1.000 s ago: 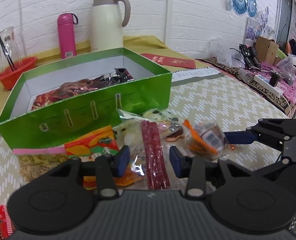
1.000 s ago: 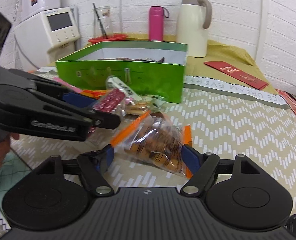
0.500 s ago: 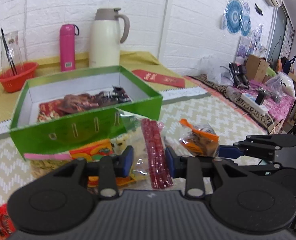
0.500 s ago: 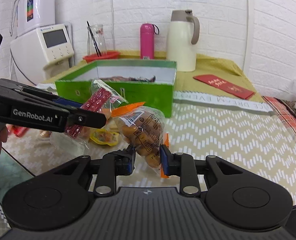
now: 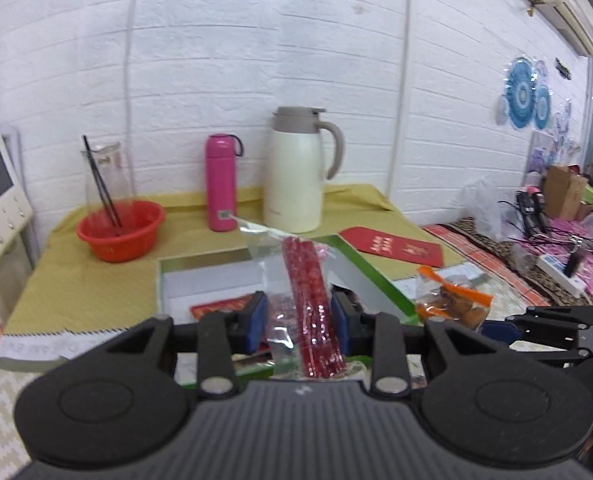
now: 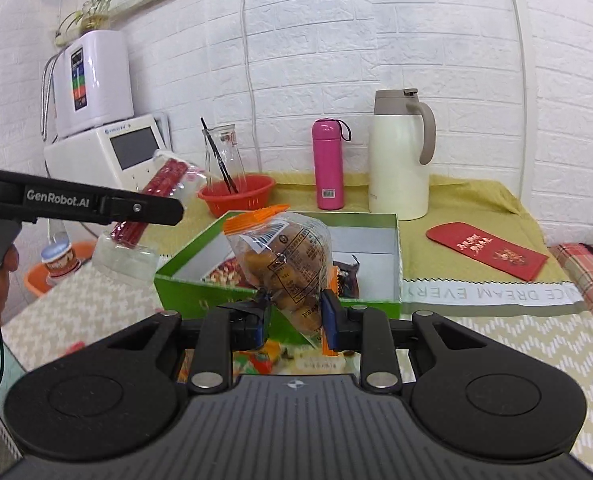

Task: Organize snacks
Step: 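Carry the sausage packet in the left tool while the right tool carries the clear bag over the box, then open the left tool inside the box while the right tool releases the clear bag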

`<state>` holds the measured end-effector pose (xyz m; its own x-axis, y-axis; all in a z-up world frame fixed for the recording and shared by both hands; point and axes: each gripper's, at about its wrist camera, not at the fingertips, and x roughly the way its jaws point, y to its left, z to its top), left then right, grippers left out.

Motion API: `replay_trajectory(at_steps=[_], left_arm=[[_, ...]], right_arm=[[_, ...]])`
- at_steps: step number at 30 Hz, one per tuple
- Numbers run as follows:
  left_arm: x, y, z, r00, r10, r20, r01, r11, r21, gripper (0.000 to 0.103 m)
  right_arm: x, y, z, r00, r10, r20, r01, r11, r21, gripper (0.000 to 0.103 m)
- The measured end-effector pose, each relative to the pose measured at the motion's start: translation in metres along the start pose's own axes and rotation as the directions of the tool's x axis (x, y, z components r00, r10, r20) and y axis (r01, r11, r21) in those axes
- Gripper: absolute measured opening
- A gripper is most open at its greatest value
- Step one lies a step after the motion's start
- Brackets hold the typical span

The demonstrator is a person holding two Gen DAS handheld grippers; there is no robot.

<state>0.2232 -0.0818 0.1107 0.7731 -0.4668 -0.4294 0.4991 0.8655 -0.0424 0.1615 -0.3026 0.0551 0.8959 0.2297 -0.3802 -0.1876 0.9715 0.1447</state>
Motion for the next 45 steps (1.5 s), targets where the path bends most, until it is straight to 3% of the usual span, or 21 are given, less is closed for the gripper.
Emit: replay_trajectory(at_steps=[11, 28, 29, 30, 32, 33, 35, 45], left_arm=[[0.059, 0.035, 0.002, 0.995, 0.099, -0.034, -0.1, 0.995, -0.02, 0.031], [0.122, 0.053, -0.002, 0.991, 0.091, -0.1, -0.094, 0.995, -0.02, 0.032], [0.125, 0.053, -0.003, 0.991, 0.08, -0.103, -0.082, 0.997, -0.012, 0.035], [0.125, 0.052, -0.005, 0.993, 0.074, -0.093, -0.075, 0.997, -0.01, 0.053], [0.12, 0.051, -0.008, 0.993, 0.111, -0.025, -0.112, 0.993, -0.022, 0.074], [0.117, 0.05, -0.009, 0.99, 0.143, 0.006, -0.143, 0.989, -0.025, 0.079], [0.115, 0.048, -0.008, 0.984, 0.179, 0.014, -0.178, 0.984, -0.03, 0.091], [0.101, 0.047, -0.011, 0.976, 0.219, 0.001, -0.219, 0.975, -0.047, 0.091]], right_arm=[[0.078, -0.008, 0.016, 0.998, -0.027, -0.061, 0.029, 0.999, 0.03, 0.047], [0.158, -0.019, 0.022, 0.987, -0.086, -0.133, 0.081, 0.996, -0.039, 0.049], [0.159, -0.019, 0.022, 0.987, -0.095, -0.129, 0.089, 0.995, -0.052, 0.05], [0.159, -0.018, 0.022, 0.987, -0.101, -0.123, 0.094, 0.993, -0.066, 0.055], [0.157, -0.015, 0.022, 0.988, -0.114, -0.108, 0.103, 0.989, -0.103, 0.097], [0.153, -0.014, 0.021, 0.989, -0.123, -0.079, 0.113, 0.986, -0.123, 0.103], [0.146, -0.011, 0.02, 0.993, -0.115, -0.029, 0.108, 0.981, -0.162, 0.103], [0.133, -0.005, 0.021, 0.994, -0.097, -0.058, 0.086, 0.982, -0.166, 0.103]])
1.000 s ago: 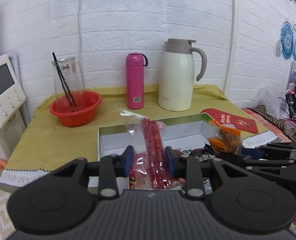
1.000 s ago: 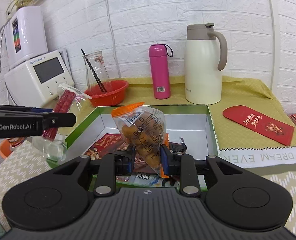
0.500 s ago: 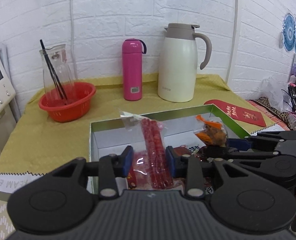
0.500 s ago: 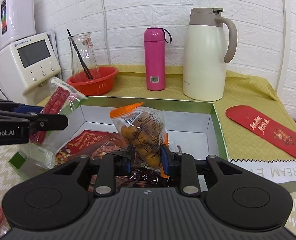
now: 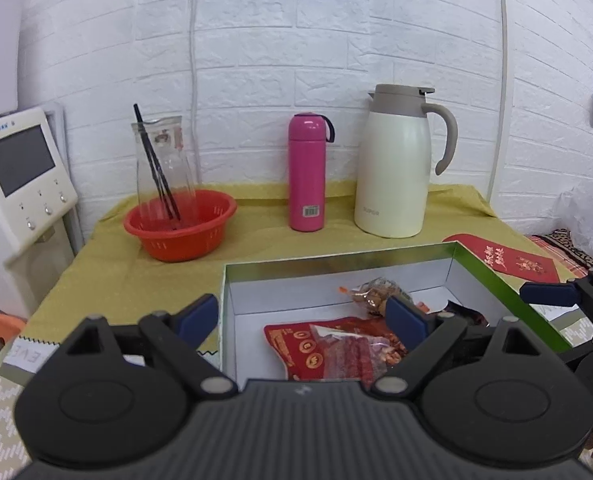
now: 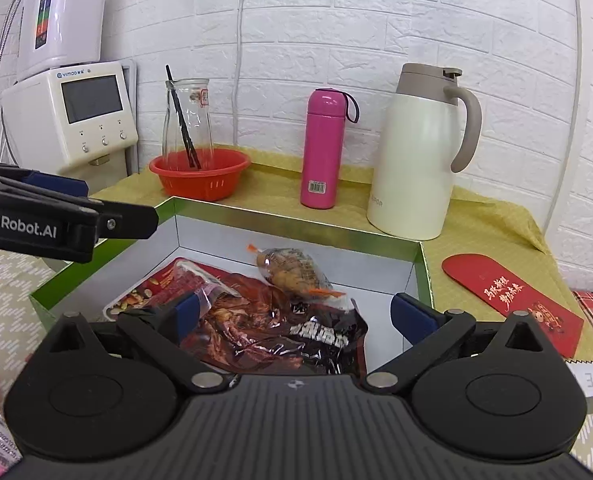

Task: Organize snacks
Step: 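Open the left tool inside the box while the right tool releases the clear bag, then move both tools back to the snack pile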

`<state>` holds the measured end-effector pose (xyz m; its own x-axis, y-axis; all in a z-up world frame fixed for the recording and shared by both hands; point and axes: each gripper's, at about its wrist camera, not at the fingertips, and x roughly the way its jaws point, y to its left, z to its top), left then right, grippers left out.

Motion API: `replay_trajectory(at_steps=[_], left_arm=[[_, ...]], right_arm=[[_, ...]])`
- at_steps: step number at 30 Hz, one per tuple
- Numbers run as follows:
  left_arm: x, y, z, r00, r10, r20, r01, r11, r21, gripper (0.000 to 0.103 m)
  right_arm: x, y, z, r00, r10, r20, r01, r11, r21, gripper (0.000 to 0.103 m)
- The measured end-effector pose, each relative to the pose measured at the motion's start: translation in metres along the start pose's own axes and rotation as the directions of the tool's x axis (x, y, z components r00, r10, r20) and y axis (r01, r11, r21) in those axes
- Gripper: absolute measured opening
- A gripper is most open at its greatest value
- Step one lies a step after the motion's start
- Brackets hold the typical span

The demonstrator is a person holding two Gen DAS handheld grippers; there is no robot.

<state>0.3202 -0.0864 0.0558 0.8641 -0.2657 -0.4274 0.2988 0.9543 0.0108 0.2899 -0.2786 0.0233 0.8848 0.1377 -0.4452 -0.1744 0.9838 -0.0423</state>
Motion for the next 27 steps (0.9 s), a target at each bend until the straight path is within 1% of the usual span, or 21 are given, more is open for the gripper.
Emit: replay_trajectory(at_steps=[3, 6, 8, 11, 14, 16, 22, 24, 27], left_arm=[[-0.006, -0.003, -0.002, 0.999, 0.035, -0.016, -0.035, 0.999, 0.019, 0.091], [-0.014, -0.005, -0.006, 0.997, 0.082, -0.016, -0.081, 0.996, 0.021, 0.091], [-0.021, -0.004, -0.01, 0.996, 0.089, -0.008, -0.089, 0.996, 0.018, 0.091], [-0.033, -0.004, -0.016, 0.992, 0.126, 0.008, -0.126, 0.992, 0.014, 0.091], [-0.042, 0.0, -0.02, 0.996, 0.088, -0.022, -0.088, 0.996, -0.011, 0.091], [-0.051, 0.002, -0.023, 0.997, 0.077, -0.027, -0.078, 0.996, -0.032, 0.091], [-0.082, 0.007, -0.036, 0.995, 0.099, -0.025, -0.1, 0.994, -0.046, 0.091], [-0.093, 0.01, -0.042, 0.994, 0.106, -0.027, -0.107, 0.993, -0.05, 0.091], [-0.115, 0.016, -0.054, 0.996, 0.092, -0.003, -0.092, 0.995, -0.038, 0.091]], right_arm=[[-0.007, 0.003, -0.002, 1.0, 0.014, -0.008, -0.014, 1.0, 0.004, 0.103], [-0.016, 0.006, -0.003, 1.0, 0.01, -0.008, -0.01, 1.0, 0.003, 0.103], [-0.024, 0.008, -0.005, 1.0, 0.014, -0.003, -0.014, 1.0, 0.002, 0.103], [-0.036, 0.012, -0.009, 1.0, 0.017, 0.002, -0.017, 1.0, 0.0, 0.103], [-0.05, 0.016, -0.014, 1.0, 0.022, 0.003, -0.022, 1.0, 0.0, 0.103], [-0.059, 0.019, -0.018, 1.0, 0.026, 0.004, -0.026, 1.0, -0.001, 0.103], [-0.09, 0.032, -0.03, 0.999, 0.05, 0.014, -0.05, 0.999, 0.001, 0.103], [-0.1, 0.036, -0.036, 0.998, 0.058, 0.005, -0.058, 0.998, -0.003, 0.103], [-0.115, 0.045, -0.047, 0.996, 0.083, -0.017, -0.084, 0.996, -0.02, 0.103]])
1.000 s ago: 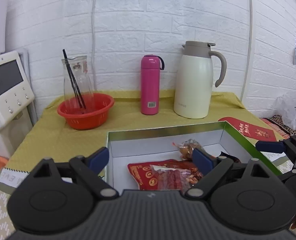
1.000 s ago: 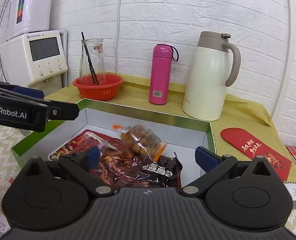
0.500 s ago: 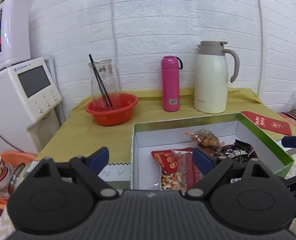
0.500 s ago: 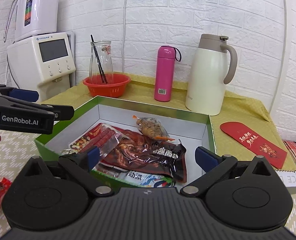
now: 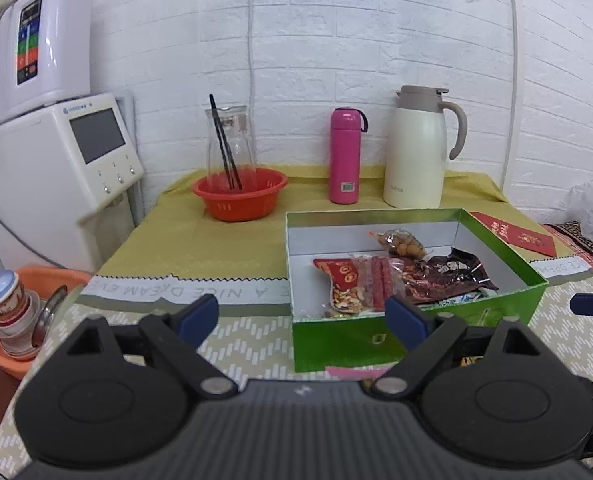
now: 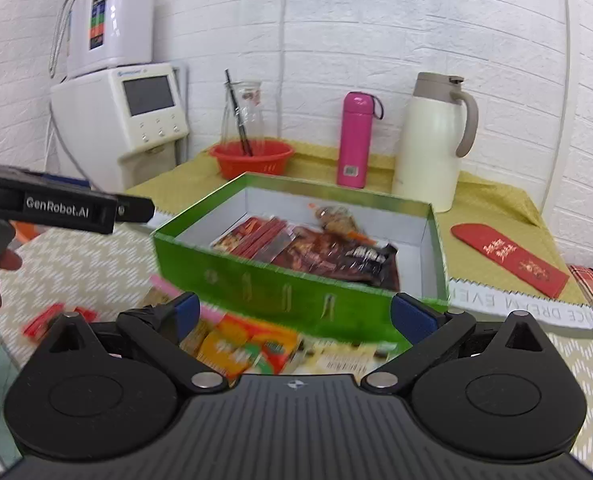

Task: Organize snacks
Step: 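Move both tools back to the snack pile, then move the left tool toward the red candy wrappers while the right tool hovers near the pink-labelled bag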

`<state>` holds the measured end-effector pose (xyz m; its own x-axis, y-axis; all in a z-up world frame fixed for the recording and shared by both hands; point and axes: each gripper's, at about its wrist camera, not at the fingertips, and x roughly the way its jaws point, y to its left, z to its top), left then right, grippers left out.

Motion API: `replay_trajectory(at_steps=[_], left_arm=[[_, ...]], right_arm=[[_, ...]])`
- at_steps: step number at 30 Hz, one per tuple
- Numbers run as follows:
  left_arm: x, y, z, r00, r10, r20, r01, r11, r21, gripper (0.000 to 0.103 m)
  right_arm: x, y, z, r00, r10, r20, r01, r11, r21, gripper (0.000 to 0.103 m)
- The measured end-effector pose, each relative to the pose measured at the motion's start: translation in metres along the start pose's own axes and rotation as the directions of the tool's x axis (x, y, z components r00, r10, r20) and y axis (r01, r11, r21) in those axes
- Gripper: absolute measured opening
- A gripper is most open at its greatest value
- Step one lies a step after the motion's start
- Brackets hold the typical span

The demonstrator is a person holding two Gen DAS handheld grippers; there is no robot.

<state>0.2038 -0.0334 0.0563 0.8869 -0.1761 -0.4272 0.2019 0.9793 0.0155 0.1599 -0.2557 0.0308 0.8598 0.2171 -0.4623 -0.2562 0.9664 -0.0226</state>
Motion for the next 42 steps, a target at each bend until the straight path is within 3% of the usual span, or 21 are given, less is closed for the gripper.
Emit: replay_trajectory(at_steps=[5, 10, 15, 21, 25, 28, 34, 42], left_arm=[[-0.03, 0.012, -0.023, 1.0, 0.016, -0.012, -0.016, 1.0, 0.007, 0.091], [-0.056, 0.016, -0.057, 0.995, 0.079, 0.057, -0.084, 0.993, 0.082, 0.091], [-0.074, 0.027, -0.082, 1.0, -0.018, -0.011, 0.018, 0.998, 0.057, 0.091], [-0.091, 0.032, -0.1, 1.0, 0.024, -0.016, -0.022, 0.993, 0.114, 0.091], [-0.09, 0.045, -0.104, 0.996, -0.002, -0.094, 0.009, 0.997, 0.073, 0.091], [-0.088, 0.053, -0.107, 0.995, -0.015, -0.095, 0.02, 0.998, 0.059, 0.091], [-0.078, 0.064, -0.103, 0.996, 0.008, -0.094, -0.005, 0.999, 0.035, 0.091], [-0.049, 0.069, -0.093, 0.994, 0.025, -0.102, -0.02, 0.999, 0.046, 0.091]], right_arm=[[-0.018, 0.017, -0.023, 0.998, 0.042, -0.049, -0.044, 0.999, -0.023, 0.103], [-0.027, 0.032, -0.044, 0.993, 0.084, -0.079, -0.085, 0.996, -0.004, 0.103], [-0.025, 0.045, -0.057, 0.99, 0.106, -0.088, -0.104, 0.994, 0.02, 0.103], [-0.016, 0.063, -0.057, 0.987, 0.147, -0.063, -0.144, 0.989, 0.042, 0.103], [-0.01, 0.071, -0.054, 0.981, 0.185, -0.053, -0.181, 0.981, 0.071, 0.103], [-0.002, 0.076, -0.053, 0.974, 0.214, -0.073, -0.207, 0.973, 0.1, 0.103], [0.019, 0.077, -0.054, 0.981, 0.161, -0.107, -0.143, 0.978, 0.154, 0.103], [0.05, 0.077, -0.044, 0.99, 0.106, -0.092, -0.083, 0.971, 0.226, 0.103]])
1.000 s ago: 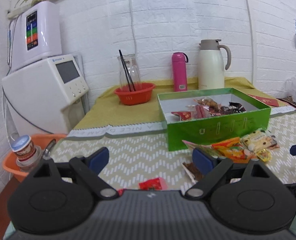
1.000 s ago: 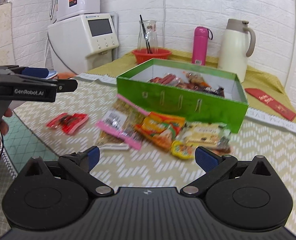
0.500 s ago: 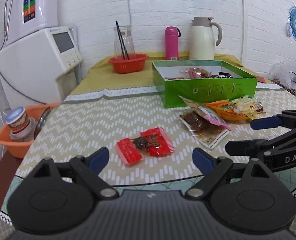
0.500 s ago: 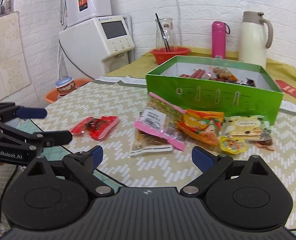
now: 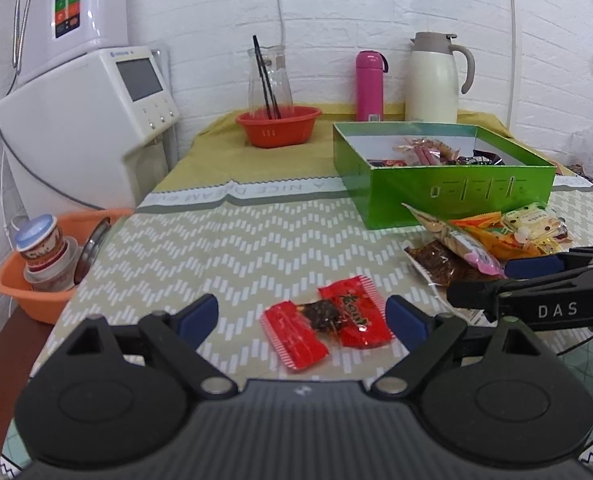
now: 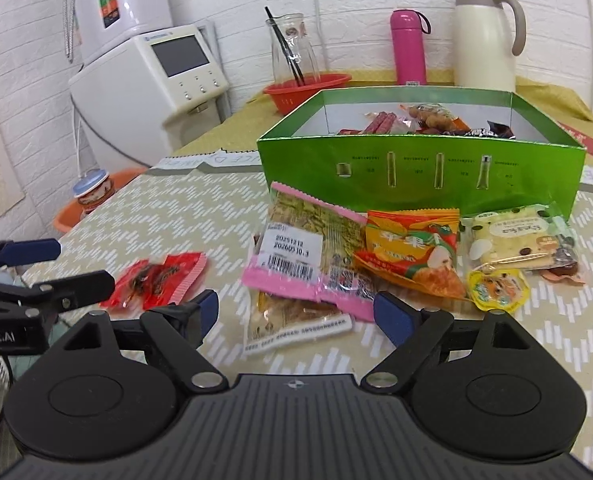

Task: Organize snacks
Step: 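Move the left tool toward the red candy wrappers while the right tool hovers near the pink-labelled bag, then close the left tool on the red candy wrappers while the right tool grasps the brown jerky bag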

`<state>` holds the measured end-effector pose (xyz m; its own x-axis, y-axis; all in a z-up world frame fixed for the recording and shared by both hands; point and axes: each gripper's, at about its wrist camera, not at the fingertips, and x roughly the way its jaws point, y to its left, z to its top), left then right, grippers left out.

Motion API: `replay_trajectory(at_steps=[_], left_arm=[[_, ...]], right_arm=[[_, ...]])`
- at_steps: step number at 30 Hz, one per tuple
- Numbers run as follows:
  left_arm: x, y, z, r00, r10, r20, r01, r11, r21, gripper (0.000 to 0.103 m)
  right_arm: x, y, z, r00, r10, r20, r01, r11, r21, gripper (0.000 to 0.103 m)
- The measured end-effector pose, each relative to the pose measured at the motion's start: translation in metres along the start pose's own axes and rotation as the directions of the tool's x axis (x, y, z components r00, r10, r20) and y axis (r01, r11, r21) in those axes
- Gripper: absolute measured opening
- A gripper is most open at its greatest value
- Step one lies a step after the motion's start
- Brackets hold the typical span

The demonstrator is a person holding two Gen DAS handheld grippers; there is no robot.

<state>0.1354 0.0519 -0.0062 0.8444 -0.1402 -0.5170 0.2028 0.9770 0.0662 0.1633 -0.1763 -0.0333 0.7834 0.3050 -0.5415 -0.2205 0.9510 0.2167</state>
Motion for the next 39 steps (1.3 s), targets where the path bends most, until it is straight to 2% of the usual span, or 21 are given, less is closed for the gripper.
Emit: replay_trajectory(at_steps=[3, 4, 6, 7, 9, 12, 14, 15, 16, 17, 18, 20, 21, 22, 24, 26, 29, 35, 39], left_arm=[[0.009, -0.001, 0.003, 1.0, -0.007, -0.004, 0.007, 1.0, 0.006, 0.091], [0.011, 0.0, 0.003, 1.0, -0.014, -0.008, 0.014, 1.0, 0.005, 0.091], [0.014, 0.001, 0.004, 0.999, -0.037, -0.015, 0.037, 0.999, -0.004, 0.091], [0.015, 0.002, 0.004, 0.999, -0.05, -0.015, 0.05, 0.999, -0.006, 0.091], [0.018, 0.003, 0.004, 0.997, -0.071, -0.021, 0.071, 0.997, -0.005, 0.091], [0.021, 0.002, 0.005, 0.994, -0.105, -0.033, 0.104, 0.994, -0.011, 0.091], [0.022, 0.001, 0.006, 0.991, -0.125, -0.04, 0.124, 0.992, -0.016, 0.091], [0.023, 0.0, 0.006, 0.992, -0.123, -0.04, 0.122, 0.992, -0.012, 0.091], [0.024, -0.001, 0.006, 0.992, -0.118, -0.042, 0.117, 0.993, -0.007, 0.091], [0.025, -0.001, 0.007, 0.992, -0.115, -0.047, 0.114, 0.993, -0.008, 0.091], [0.025, 0.0, 0.007, 0.992, -0.118, -0.054, 0.117, 0.993, -0.016, 0.091], [0.023, 0.005, 0.006, 0.989, -0.139, -0.057, 0.137, 0.99, -0.037, 0.091], [0.02, 0.008, 0.005, 0.987, -0.147, -0.057, 0.145, 0.989, -0.041, 0.091], [0.018, 0.01, 0.004, 0.987, -0.149, -0.057, 0.147, 0.988, -0.042, 0.091], [0.015, 0.016, 0.003, 0.986, -0.159, -0.059, 0.156, 0.986, -0.051, 0.091], [0.015, 0.022, 0.002, 0.982, -0.177, -0.065, 0.173, 0.983, -0.067, 0.091], [0.016, 0.026, 0.003, 0.98, -0.188, -0.072, 0.183, 0.981, -0.07, 0.091], [0.014, 0.029, 0.001, 0.97, -0.231, -0.073, 0.228, 0.972, -0.047, 0.091], [0.013, 0.035, -0.002, 0.969, -0.236, -0.074, 0.233, 0.971, -0.046, 0.091]], right_arm=[[0.007, 0.003, 0.003, 0.998, -0.053, 0.021, 0.053, 0.998, -0.023, 0.103], [0.006, 0.003, 0.002, 0.998, -0.056, 0.025, 0.057, 0.998, -0.032, 0.079], [0.002, -0.001, 0.001, 0.999, -0.037, 0.014, 0.037, 0.999, -0.031, 0.044], [-0.001, -0.003, -0.001, 1.0, -0.029, 0.008, 0.029, 0.999, -0.033, 0.03], [-0.007, -0.008, -0.006, 1.0, -0.011, -0.012, 0.011, 0.999, -0.034, 0.012], [-0.019, -0.012, -0.013, 1.0, 0.008, -0.026, -0.008, 1.0, -0.025, 0.006], [-0.026, -0.009, -0.016, 0.999, 0.011, -0.037, -0.013, 0.999, -0.049, 0.007], [-0.028, -0.006, -0.017, 0.999, 0.016, -0.039, -0.019, 0.997, -0.081, 0.013], [-0.029, 0.0, -0.017, 0.999, 0.027, -0.036, -0.031, 0.994, -0.109, 0.025], [-0.03, 0.004, -0.017, 0.999, 0.032, -0.031, -0.035, 0.992, -0.12, 0.03], [-0.029, 0.007, -0.016, 0.999, 0.04, -0.027, -0.043, 0.991, -0.129, 0.041], [-0.022, 0.013, -0.012, 0.998, 0.055, -0.035, -0.06, 0.989, -0.137, 0.065], [-0.017, 0.014, -0.01, 0.998, 0.053, -0.039, -0.058, 0.99, -0.132, 0.086], [-0.011, 0.016, -0.009, 0.998, 0.044, -0.041, -0.049, 0.99, -0.131, 0.093], [-0.002, 0.017, -0.005, 0.999, 0.031, -0.041, -0.036, 0.992, -0.117, 0.094], [0.006, 0.017, 0.001, 0.999, 0.037, -0.035, -0.04, 0.995, -0.09, 0.102], [0.017, 0.018, 0.009, 0.999, 0.038, -0.03, -0.04, 0.996, -0.082, 0.103], [0.037, 0.027, 0.02, 0.999, 0.045, 0.003, -0.044, 0.985, -0.164, 0.103], [0.044, 0.032, 0.022, 0.996, 0.094, -0.006, -0.094, 0.975, -0.203, 0.103]])
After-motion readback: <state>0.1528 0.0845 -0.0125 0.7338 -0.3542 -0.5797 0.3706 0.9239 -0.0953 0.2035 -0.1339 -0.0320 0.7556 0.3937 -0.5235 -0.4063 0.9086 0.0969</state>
